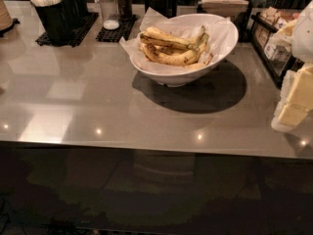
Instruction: Pick banana from white bowl
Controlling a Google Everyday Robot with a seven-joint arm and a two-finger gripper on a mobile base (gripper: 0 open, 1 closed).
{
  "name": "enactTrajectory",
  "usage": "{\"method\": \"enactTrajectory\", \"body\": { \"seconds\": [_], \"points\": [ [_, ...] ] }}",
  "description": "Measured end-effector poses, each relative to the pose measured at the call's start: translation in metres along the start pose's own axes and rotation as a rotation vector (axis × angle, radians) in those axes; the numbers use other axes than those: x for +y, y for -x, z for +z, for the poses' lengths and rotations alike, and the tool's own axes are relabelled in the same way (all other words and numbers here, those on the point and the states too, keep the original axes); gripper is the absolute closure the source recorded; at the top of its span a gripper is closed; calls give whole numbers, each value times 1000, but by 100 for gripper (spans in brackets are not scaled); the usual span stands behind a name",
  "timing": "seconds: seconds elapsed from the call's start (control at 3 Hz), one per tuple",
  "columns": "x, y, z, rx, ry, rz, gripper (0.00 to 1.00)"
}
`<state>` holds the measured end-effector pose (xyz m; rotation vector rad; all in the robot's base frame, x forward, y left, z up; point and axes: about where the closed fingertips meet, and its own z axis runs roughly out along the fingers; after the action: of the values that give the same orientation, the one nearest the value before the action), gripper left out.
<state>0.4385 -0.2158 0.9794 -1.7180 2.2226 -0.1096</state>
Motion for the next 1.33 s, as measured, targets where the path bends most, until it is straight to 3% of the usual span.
{"method": "enactTrajectory", "body": {
  "seconds": [0.67,1.0,1.33],
  "points": [
    [-2,4,0,-5,-5,-8,0],
    [-21,23,2,-62,18,-37,0],
    [-57,64,18,-174,90,-96,0]
  ]
}}
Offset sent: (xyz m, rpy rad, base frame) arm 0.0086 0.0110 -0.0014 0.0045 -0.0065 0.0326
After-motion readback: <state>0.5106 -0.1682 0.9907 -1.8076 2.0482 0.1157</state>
